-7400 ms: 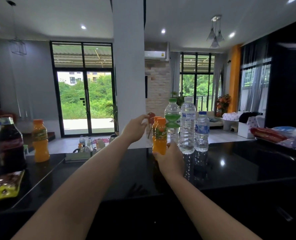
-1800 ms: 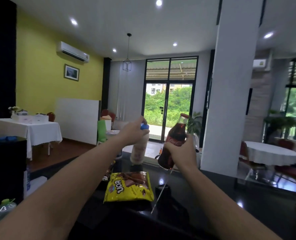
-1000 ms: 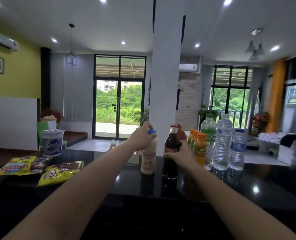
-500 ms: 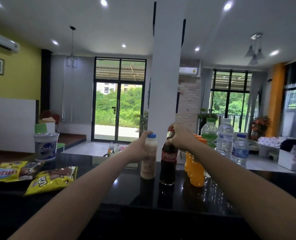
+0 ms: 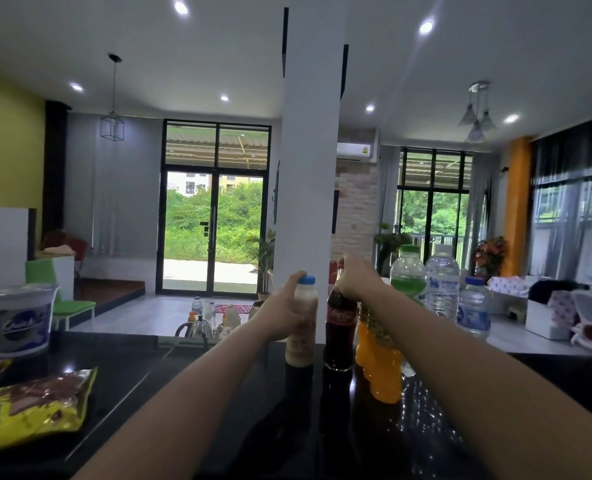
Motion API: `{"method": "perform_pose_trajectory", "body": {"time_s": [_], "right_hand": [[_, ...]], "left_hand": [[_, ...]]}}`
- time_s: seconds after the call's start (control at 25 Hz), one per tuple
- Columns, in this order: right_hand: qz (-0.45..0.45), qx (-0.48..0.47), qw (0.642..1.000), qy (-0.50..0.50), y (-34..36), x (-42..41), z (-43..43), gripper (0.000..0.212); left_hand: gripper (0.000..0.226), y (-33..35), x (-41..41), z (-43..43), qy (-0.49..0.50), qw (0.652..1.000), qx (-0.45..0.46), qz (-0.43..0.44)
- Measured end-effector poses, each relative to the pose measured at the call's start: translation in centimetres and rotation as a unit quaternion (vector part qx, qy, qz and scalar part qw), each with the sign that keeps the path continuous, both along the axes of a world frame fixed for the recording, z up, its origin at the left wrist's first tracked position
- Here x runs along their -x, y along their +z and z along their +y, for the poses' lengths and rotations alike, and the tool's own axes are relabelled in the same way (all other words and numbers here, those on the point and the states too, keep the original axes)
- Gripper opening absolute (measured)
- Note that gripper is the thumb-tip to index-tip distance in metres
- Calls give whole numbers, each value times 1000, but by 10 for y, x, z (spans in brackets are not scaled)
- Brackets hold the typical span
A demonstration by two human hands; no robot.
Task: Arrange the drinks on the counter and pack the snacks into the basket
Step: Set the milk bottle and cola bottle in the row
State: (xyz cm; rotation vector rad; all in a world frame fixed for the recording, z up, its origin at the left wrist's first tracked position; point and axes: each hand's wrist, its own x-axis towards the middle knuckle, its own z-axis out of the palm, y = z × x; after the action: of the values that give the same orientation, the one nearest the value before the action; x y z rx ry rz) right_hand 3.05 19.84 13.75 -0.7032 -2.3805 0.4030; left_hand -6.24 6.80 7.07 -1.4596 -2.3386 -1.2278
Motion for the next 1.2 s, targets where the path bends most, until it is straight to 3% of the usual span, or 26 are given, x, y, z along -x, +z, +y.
{"method": "perform_pose_trajectory", "body": {"time_s": [0.2, 0.52, 0.64, 0.84, 0.92, 1.2], "right_hand": [[0, -14, 1000, -11, 2, 8, 9, 35], [-23, -28, 999, -21, -2, 4, 4, 8], [-6, -53, 999, 2, 4, -10, -8, 31], [-28, -132, 991, 6, -13, -44, -43, 40], [-59, -148, 987, 10, -35, -63, -60, 51], [-48, -99, 992, 67, -139, -140, -131, 59]], "left_hand": [[84, -1, 3, 19, -6, 1000, 2, 11], [91, -15, 1, 25, -8, 1000, -16, -20], [91, -16, -4, 19, 0, 1000, 4, -15], [67, -7, -23, -6, 160, 969, 116, 145], [64, -14, -42, -24, 196, 956, 145, 161], [59, -105, -130, -100, 195, 954, 92, 208]]}}
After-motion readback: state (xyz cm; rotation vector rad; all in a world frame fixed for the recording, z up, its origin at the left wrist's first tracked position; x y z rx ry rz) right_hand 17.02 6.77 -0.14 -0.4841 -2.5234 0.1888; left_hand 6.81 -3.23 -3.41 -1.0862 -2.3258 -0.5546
